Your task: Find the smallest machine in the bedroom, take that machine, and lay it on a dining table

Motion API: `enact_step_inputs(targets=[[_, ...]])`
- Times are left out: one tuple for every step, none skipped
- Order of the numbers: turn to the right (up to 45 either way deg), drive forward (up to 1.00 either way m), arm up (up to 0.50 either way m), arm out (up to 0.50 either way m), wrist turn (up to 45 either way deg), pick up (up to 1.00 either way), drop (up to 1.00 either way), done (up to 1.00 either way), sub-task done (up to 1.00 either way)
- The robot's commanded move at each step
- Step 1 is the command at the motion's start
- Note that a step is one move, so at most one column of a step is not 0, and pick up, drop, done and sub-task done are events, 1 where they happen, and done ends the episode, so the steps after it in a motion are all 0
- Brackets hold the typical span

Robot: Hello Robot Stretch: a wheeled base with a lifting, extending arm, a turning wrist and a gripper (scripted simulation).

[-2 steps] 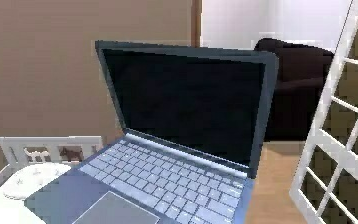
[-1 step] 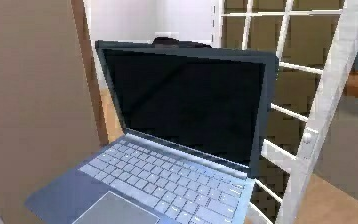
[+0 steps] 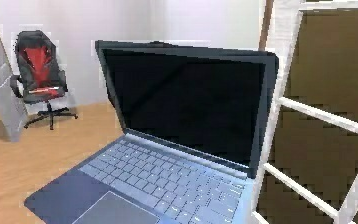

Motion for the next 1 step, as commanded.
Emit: enact_step_inputs(targets=[[3.0, 0.00, 0.00, 0.00, 0.0, 0.00, 0.00, 0.00, 0.00]])
